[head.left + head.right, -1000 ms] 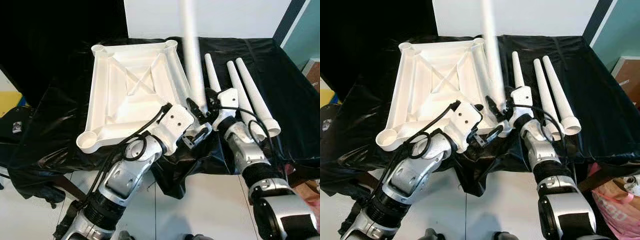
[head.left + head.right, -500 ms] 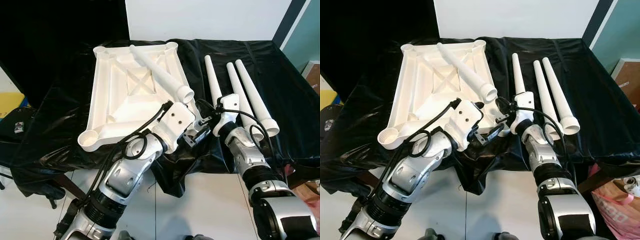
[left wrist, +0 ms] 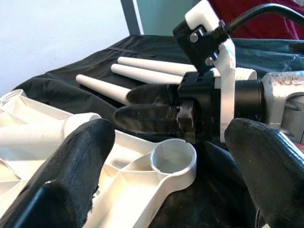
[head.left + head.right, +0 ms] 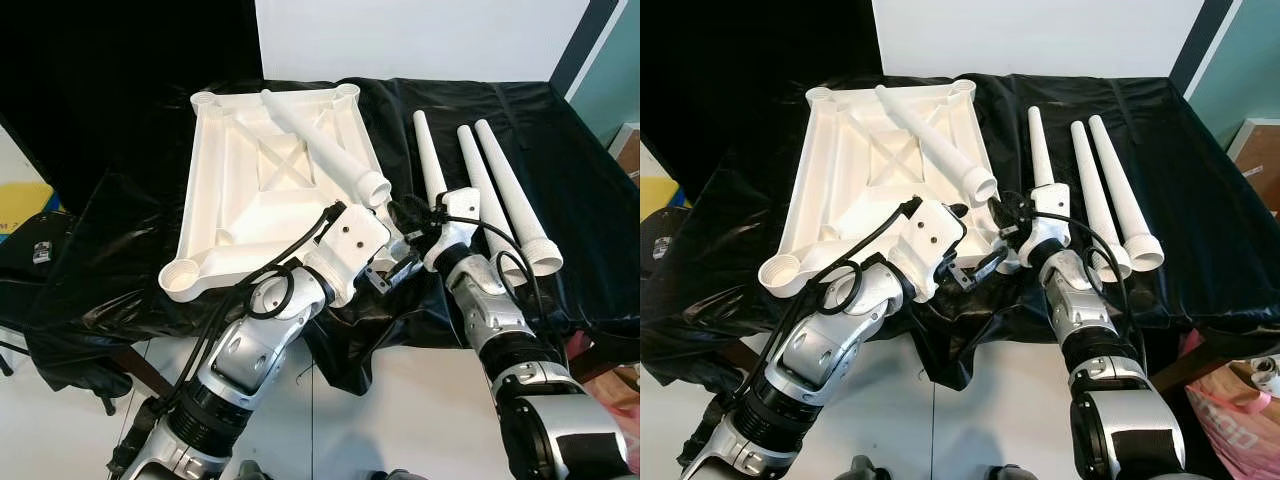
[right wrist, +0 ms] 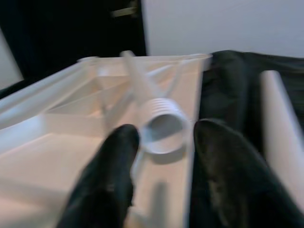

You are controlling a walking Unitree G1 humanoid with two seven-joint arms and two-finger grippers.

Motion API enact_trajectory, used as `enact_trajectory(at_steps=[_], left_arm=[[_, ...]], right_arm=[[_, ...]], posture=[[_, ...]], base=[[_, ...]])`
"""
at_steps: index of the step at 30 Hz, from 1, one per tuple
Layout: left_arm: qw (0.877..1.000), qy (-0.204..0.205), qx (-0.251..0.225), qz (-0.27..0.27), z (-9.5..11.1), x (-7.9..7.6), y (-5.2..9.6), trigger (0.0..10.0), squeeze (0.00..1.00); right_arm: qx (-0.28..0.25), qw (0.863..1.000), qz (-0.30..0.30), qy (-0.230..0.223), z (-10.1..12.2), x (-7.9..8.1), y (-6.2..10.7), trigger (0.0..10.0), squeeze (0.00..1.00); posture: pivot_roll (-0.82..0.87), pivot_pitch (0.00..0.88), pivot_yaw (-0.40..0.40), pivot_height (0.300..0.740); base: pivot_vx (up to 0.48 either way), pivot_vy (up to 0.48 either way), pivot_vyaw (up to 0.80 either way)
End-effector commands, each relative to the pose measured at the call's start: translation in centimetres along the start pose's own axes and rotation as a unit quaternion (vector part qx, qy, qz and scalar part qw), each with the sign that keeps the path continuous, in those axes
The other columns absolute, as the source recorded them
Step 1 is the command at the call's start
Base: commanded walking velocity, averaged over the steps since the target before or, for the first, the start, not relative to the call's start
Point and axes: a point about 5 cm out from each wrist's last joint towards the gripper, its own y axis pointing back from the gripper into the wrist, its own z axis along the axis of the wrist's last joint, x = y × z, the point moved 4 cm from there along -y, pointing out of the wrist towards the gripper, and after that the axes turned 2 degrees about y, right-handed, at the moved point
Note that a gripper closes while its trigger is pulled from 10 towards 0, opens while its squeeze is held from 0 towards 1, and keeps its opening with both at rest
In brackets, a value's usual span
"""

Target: Building children table

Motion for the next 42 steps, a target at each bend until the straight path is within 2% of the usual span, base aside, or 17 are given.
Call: enact_trajectory(at_steps=[1,4,7,8,11,12,16,23,24,27,28,29,31,32,42], left_arm=[[1.0,0.001,0.002,-0.027,-0.3,-0.7,0.0,10.0,0.0],[1.0,0.001,0.003,-0.024,-0.3,-0.6,0.0,10.0,0.0],[1.0,0.002,0.003,-0.023,-0.3,-0.6,0.0,10.0,0.0],[1.0,0.002,0.004,-0.022,-0.3,-0.5,0.0,10.0,0.0],[1.0,0.002,0.004,-0.022,-0.3,-0.5,0.0,10.0,0.0],[1.0,0.002,0.005,-0.021,-0.4,-0.5,0.0,10.0,0.0],[1.0,0.002,0.007,-0.021,-0.4,-0.4,0.1,10.0,0.0],[1.0,0.0,0.008,-0.021,-0.5,-0.3,0.2,10.0,0.0],[1.0,-0.001,0.008,-0.02,-0.5,-0.3,0.2,10.0,0.0],[1.0,-0.001,0.008,-0.02,-0.5,-0.3,0.2,10.0,0.0],[1.0,-0.001,0.009,-0.019,-0.6,-0.3,0.2,10.0,0.0],[1.0,-0.002,0.009,-0.019,-0.6,-0.2,0.2,10.0,0.0],[1.0,-0.002,0.009,-0.019,-0.6,-0.2,0.2,10.0,0.0],[1.0,-0.002,0.009,-0.019,-0.6,-0.2,0.2,10.0,0.0],[1.0,-0.002,0.008,-0.021,-0.5,-0.3,0.1,10.0,0.0]], right_arm=[[-0.003,1.0,-0.02,-0.001,0.1,-0.8,0.1,10.0,1.0],[0.002,0.998,-0.07,-0.008,0.0,-1.9,0.2,10.0,1.0],[0.006,0.996,-0.088,-0.019,-0.1,-2.2,0.3,10.0,1.0],[0.023,0.993,-0.11,-0.026,-0.8,-2.4,0.4,10.0,0.28],[0.023,0.993,-0.11,-0.026,-0.8,-2.4,0.4,10.0,0.28],[0.04,0.99,-0.131,-0.035,-1.4,-2.6,0.5,10.0,0.0],[0.073,0.983,-0.162,-0.052,-2.5,-2.8,0.6,10.0,0.0],[0.103,0.971,-0.213,-0.039,-3.1,-3.8,0.6,10.0,0.0],[0.11,0.967,-0.226,-0.038,-3.3,-4.0,0.8,10.0,0.71],[0.11,0.967,-0.226,-0.038,-3.3,-4.0,0.8,10.0,0.71],[0.117,0.963,-0.239,-0.039,-3.6,-4.2,0.9,10.0,0.78],[0.122,0.961,-0.246,-0.037,-3.7,-4.2,1.0,10.0,0.66],[0.122,0.961,-0.246,-0.037,-3.7,-4.2,1.0,10.0,0.66],[0.125,0.959,-0.25,-0.038,-3.8,-4.2,1.1,10.0,0.0],[0.165,0.947,-0.27,-0.061,-5.4,-4.2,1.7,10.0,0.0]], posture=[[0.03,0.065,-0.023,0.74],[0.03,0.069,-0.022,0.74],[0.03,0.073,-0.021,0.74],[0.03,0.079,-0.018,0.74],[0.03,0.079,-0.018,0.74],[0.03,0.081,-0.016,0.74],[0.03,0.085,-0.015,0.74],[0.03,0.087,-0.013,0.74],[0.04,0.085,-0.012,0.74],[0.04,0.085,-0.012,0.74],[0.04,0.085,-0.013,0.74],[0.04,0.084,-0.011,0.74],[0.04,0.084,-0.011,0.74],[0.04,0.085,-0.011,0.74],[0.03,0.087,-0.01,0.74]], base=[[0.0,0.0,0.0],[0.0,0.0,0.0],[0.0,0.0,0.0],[0.0,0.0,0.0],[0.0,0.0,0.0],[0.0,0.0,0.0],[0.0,0.0,0.0],[0.0,0.0,0.0],[0.0,0.0,0.0],[0.0,0.0,0.0],[0.0,0.0,0.0],[0.0,0.0,0.0],[0.0,0.0,0.0],[0.0,0.0,0.0],[0.0,0.0,0.0]])
